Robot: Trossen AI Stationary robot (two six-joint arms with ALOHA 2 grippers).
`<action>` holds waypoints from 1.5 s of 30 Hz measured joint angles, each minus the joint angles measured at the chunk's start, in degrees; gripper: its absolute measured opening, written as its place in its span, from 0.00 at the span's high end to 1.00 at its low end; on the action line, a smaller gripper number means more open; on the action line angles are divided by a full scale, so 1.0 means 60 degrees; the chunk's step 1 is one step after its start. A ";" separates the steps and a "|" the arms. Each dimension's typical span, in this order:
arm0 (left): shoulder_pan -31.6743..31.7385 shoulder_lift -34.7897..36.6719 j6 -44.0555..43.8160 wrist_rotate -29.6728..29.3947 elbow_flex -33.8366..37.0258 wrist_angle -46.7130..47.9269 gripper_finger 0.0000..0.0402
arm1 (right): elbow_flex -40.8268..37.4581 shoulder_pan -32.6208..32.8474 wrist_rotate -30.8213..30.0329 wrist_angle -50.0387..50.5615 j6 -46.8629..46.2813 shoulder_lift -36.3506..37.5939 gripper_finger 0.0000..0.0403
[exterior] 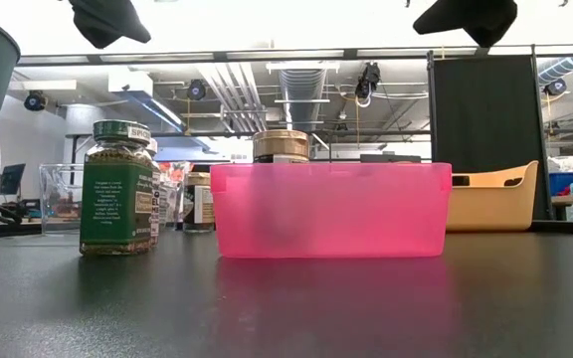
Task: Sort spices by type
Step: Put the bottom white seasoning bottle into the transparent bin
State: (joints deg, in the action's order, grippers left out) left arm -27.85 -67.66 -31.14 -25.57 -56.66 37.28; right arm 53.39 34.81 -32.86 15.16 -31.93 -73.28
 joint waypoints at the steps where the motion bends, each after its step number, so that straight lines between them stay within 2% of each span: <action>1: -0.0017 -0.0088 -0.0006 0.0160 0.0000 -0.0056 1.00 | 0.0000 0.0065 0.0003 0.0000 -0.0113 -0.0038 0.56; 10: -0.0062 -0.0840 -0.0863 0.1183 -0.0292 -0.0035 1.00 | 0.0000 0.0539 -0.0008 -0.0021 -0.0756 -0.0181 0.64; 22: -0.0018 -0.1092 -0.0999 0.1100 -0.0557 0.0544 1.00 | 0.0000 0.0558 -0.0022 -0.0037 -0.0476 -0.0181 0.75; 34: -0.0001 -0.1092 -0.0911 0.0858 -0.0557 0.0749 1.00 | -0.0024 0.0833 0.0231 -0.0016 0.1012 -0.0325 0.86; 45: 0.0070 -0.1088 -0.0431 0.0761 -0.0619 0.1021 1.00 | -0.0033 0.0885 -0.0233 -0.0083 0.0367 -0.1054 0.95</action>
State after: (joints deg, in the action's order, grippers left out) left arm -27.43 -74.19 -33.72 -21.01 -60.38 43.41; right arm 53.19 40.12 -34.26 14.66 -29.73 -79.61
